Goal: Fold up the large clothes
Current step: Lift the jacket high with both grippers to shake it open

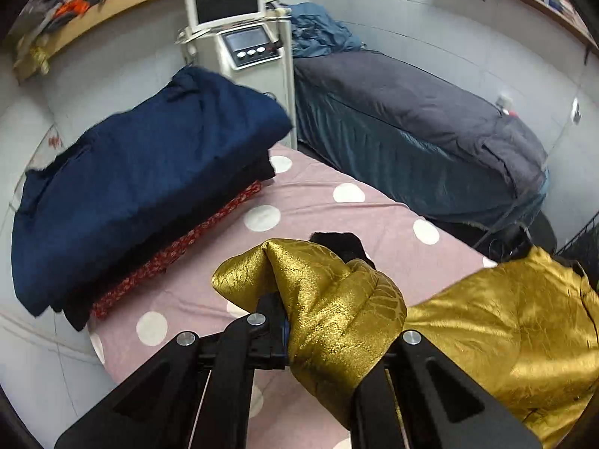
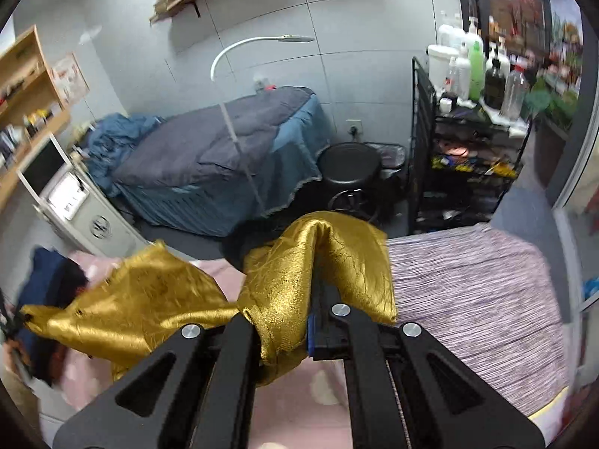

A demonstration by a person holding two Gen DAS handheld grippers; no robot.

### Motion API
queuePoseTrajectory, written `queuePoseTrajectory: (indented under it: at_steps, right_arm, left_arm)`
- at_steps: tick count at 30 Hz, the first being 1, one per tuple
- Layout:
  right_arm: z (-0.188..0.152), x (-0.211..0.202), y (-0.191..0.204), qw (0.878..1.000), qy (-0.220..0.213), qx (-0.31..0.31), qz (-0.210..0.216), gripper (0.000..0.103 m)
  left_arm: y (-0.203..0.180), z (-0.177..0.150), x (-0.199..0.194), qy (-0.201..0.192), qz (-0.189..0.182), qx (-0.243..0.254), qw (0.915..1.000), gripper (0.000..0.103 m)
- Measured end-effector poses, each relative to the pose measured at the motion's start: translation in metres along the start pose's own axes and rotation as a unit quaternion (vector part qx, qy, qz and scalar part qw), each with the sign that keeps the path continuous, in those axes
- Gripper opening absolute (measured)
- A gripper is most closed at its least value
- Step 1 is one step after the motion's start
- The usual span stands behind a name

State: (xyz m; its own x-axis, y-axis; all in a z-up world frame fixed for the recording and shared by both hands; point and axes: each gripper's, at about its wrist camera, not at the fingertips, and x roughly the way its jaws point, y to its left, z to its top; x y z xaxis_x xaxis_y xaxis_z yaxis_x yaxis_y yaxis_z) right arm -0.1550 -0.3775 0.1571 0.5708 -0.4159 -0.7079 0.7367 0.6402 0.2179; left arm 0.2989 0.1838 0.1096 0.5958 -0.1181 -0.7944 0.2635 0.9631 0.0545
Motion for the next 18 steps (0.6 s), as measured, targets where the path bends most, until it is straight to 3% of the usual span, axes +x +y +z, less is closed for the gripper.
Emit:
queuePoseTrajectory:
  at_steps: [6,8,12,15,18]
  right_arm:
    - [-0.009,-0.019,-0.004,0.999,-0.014,0.020,0.025,0.004]
    - [0.002,-0.041,-0.016,0.997,-0.027,0.051,0.057,0.004]
    - [0.028,-0.091,-0.025,0.992,-0.075,0.047,0.090,0.004]
    - [0.047,-0.091,-0.023,0.993,-0.093,0.030,0.061,0.004]
    - [0.054,-0.051,-0.024,0.994,-0.084,0.036,0.056,0.004]
  left_arm:
    - [-0.022,0.000,-0.044,-0.042,-0.037,0.020,0.9982,0.005]
    - [-0.018,0.011,-0.073,-0.068,-0.057,0.018,0.9959,0.005]
    - [-0.014,0.040,-0.116,-0.115,-0.084,0.013,0.9897,0.005]
    - [-0.024,0.064,-0.115,-0.133,-0.093,0.005,0.9867,0.005]
    - [-0.054,0.069,-0.078,-0.126,-0.073,0.008,0.9893,0.009]
